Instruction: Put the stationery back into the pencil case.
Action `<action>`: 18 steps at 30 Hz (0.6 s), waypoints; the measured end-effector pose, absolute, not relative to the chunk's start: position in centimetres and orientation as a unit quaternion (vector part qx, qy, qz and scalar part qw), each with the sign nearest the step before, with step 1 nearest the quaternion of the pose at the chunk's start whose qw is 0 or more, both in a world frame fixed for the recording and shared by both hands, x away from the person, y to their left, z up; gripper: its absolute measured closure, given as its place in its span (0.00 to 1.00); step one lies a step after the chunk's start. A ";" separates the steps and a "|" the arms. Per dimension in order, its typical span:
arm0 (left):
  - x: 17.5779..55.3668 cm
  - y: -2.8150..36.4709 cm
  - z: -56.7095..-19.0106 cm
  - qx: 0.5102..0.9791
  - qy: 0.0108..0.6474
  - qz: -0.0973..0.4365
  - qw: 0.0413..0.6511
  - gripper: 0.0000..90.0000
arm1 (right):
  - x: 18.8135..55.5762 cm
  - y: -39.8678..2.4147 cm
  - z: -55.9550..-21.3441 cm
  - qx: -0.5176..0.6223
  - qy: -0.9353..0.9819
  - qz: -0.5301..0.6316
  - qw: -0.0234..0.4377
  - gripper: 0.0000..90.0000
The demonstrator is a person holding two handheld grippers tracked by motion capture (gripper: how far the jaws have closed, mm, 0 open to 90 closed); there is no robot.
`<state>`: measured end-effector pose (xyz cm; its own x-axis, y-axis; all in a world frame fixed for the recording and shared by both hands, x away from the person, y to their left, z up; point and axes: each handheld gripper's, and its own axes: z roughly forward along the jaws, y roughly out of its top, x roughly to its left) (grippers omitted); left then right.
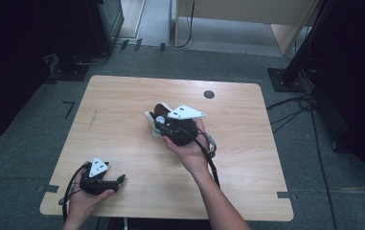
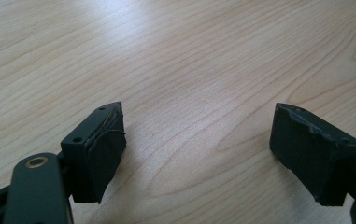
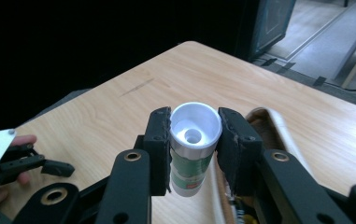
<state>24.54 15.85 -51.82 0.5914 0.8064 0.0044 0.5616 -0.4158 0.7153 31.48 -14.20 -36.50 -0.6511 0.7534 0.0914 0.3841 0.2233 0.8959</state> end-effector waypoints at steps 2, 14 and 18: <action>24.5 15.8 -51.8 0.823 0.416 0.177 0.345 0.21 | 31.6 -14.6 -36.4 0.379 0.756 0.499 0.189 0.74; 24.6 15.8 -51.8 0.821 0.418 0.177 0.347 0.20 | 33.2 -16.8 -36.7 0.410 0.741 0.490 0.205 0.74; 24.6 15.8 -51.8 0.821 0.418 0.177 0.347 0.20 | 33.6 -17.0 -37.1 0.415 0.743 0.485 0.204 0.74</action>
<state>24.56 15.79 -51.84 0.5886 0.8084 0.0011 0.5627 -0.4106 0.7175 33.57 -17.05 -37.13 -0.5724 0.8140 0.0987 0.4181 0.1862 0.8891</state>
